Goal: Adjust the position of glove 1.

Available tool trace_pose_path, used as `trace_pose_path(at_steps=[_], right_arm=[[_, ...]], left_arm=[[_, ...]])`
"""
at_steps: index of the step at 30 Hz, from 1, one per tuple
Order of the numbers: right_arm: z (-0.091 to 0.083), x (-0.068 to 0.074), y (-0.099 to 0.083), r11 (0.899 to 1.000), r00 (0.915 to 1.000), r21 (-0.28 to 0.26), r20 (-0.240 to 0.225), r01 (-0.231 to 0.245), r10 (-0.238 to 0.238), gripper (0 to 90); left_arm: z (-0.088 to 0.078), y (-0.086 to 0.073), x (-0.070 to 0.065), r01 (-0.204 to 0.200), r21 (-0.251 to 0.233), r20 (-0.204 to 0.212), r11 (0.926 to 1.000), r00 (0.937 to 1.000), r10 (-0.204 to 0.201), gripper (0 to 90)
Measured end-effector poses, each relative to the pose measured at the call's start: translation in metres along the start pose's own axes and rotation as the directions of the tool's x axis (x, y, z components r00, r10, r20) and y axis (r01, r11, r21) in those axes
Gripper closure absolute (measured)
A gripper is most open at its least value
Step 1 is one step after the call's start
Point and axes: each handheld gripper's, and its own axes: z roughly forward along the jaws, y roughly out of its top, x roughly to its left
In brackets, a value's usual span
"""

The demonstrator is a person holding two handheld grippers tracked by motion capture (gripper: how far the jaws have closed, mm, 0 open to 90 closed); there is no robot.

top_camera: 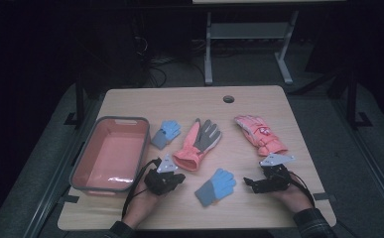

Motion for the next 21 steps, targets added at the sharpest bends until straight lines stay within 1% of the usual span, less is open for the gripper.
trace_pose_path(at_steps=[2,4,7,9,13,18,21], right_arm=[[0.000,0.000,0.000,1.000,1.0000,0.002,-0.002,0.000,0.000,11.3],[0.000,0.000,0.000,1.000,1.0000,0.002,-0.002,0.000,0.000,11.3],[0.000,0.000,0.000,1.000,1.0000,0.002,-0.002,0.002,-0.002,11.3],[0.000,0.000,0.000,1.000,1.0000,0.002,-0.003,0.000,0.000,11.2],[0.001,0.000,0.001,1.000,1.0000,0.003,-0.005,0.000,0.000,11.2],[0.001,0.000,0.001,1.000,1.0000,0.003,-0.006,0.003,-0.003,11.2],[0.001,0.000,0.001,1.000,1.0000,0.003,-0.006,0.003,-0.003,11.2]], left_arm=[[0.000,0.005,0.001,0.012,-0.006,-0.014,0.9999,0.9998,-0.012,89.4],[0.001,0.010,0.004,0.015,-0.012,-0.031,0.9998,0.9994,-0.016,89.3],[0.006,0.014,0.008,0.028,-0.016,-0.041,0.9995,0.9987,-0.029,89.4],[0.011,0.017,0.010,0.026,-0.019,-0.042,0.9995,0.9987,-0.027,89.3],[0.021,0.025,0.011,0.020,-0.015,-0.034,0.9997,0.9992,-0.021,89.3],[0.036,0.035,0.009,0.005,-0.007,-0.005,1.0000,1.0000,-0.005,89.3],[0.046,0.044,0.005,-0.015,-0.009,0.006,0.9998,0.9999,0.015,89.4]])
